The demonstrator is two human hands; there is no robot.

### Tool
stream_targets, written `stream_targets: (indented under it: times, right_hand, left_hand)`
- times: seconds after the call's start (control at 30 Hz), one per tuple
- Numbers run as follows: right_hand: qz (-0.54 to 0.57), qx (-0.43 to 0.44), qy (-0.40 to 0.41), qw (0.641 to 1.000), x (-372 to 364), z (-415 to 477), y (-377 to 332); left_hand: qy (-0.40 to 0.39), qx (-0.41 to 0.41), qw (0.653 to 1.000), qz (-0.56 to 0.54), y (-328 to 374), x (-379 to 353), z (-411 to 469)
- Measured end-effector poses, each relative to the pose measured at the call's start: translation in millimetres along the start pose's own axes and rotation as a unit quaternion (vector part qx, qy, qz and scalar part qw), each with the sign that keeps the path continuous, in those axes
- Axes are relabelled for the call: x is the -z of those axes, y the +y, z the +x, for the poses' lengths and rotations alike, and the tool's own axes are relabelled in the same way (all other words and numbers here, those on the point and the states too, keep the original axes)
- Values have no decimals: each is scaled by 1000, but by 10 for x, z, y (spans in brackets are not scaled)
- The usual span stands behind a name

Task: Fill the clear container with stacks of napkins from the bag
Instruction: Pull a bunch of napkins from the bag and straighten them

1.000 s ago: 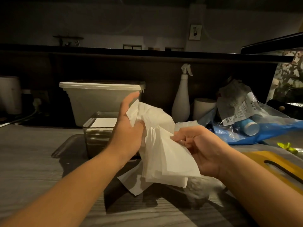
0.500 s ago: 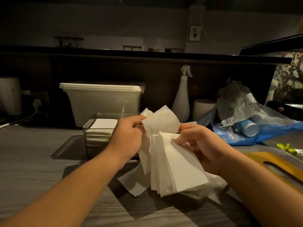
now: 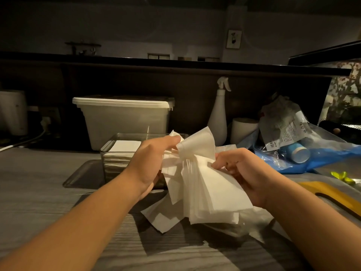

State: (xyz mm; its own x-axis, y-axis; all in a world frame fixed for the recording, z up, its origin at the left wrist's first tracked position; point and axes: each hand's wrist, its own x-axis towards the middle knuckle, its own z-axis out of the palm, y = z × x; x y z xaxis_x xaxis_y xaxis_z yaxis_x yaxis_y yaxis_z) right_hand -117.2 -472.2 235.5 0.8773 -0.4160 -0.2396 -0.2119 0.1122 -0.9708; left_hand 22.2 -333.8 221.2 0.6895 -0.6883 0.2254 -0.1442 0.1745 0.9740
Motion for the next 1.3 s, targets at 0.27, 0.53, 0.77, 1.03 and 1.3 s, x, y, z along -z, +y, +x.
stream_targets:
  times: [0.27, 0.53, 0.77, 1.03, 1.3]
  right_hand:
    - [-3, -37, 32, 999, 17, 29, -11]
    - [-11, -55, 46, 997, 39, 74, 5]
    - [-88, 85, 53, 991, 42, 120, 55]
    - [-183, 368, 77, 908, 100, 25, 45]
    - [-267, 450, 90, 847, 48, 0, 68]
  left_hand:
    - [12, -6, 1000, 23, 28, -20, -21]
    - [15, -14, 998, 54, 17, -20, -23]
    - [75, -72, 990, 94, 5, 9, 15]
    - [156, -215, 931, 251, -18, 48, 27]
    - [69, -208, 937, 272, -37, 3, -5]
